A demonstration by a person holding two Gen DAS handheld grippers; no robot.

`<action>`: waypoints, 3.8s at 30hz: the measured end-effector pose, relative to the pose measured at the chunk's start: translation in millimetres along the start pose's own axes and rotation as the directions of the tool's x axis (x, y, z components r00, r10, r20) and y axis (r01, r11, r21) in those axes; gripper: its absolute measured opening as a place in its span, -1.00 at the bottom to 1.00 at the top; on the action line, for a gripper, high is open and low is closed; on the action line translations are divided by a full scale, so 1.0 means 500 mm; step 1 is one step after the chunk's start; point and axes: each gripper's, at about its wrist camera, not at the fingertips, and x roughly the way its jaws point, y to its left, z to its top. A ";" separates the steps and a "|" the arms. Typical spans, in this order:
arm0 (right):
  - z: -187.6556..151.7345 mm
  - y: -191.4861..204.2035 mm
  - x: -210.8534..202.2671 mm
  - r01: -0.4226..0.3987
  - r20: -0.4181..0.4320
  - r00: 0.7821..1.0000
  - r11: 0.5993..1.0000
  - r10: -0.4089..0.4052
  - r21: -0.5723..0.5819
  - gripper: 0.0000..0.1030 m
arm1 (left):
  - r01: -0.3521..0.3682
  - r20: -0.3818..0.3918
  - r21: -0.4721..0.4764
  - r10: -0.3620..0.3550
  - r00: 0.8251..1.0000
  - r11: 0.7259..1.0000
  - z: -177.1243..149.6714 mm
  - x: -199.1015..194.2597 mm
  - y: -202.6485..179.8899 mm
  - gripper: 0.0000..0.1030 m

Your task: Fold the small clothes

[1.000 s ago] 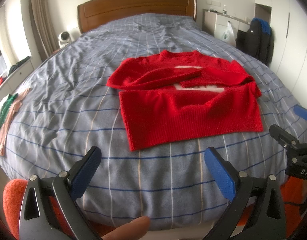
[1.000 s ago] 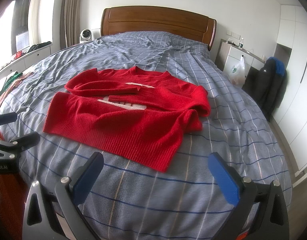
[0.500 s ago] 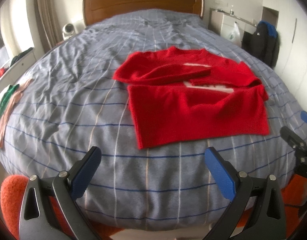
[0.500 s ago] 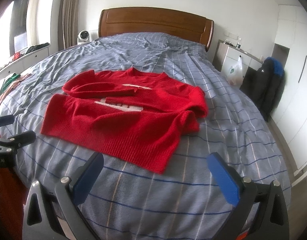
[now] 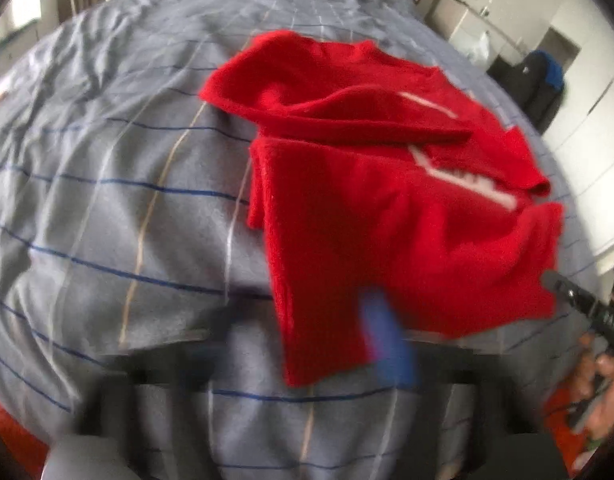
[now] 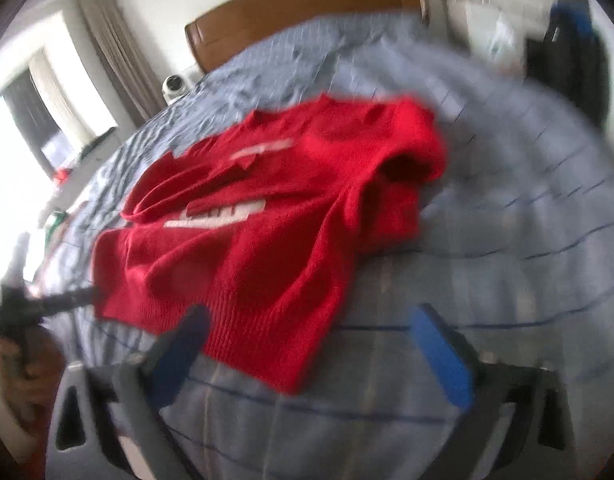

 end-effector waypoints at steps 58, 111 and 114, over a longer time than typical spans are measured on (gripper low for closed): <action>-0.214 0.005 -0.044 0.242 -0.223 0.944 0.970 -0.244 -0.036 -0.93 | -0.144 -0.180 0.237 0.189 0.965 0.961 -0.242 -0.023 -0.126 -0.92; 0.154 -0.384 -0.321 0.476 0.192 0.822 0.832 -0.536 0.286 -0.91 | -0.403 0.247 -0.083 0.411 0.878 0.911 -0.125 -0.185 0.004 0.69; 0.107 -0.426 -0.307 0.442 0.151 0.846 0.831 -0.512 0.337 -0.91 | -0.431 0.243 -0.068 0.434 0.868 0.900 -0.127 -0.174 -0.006 0.69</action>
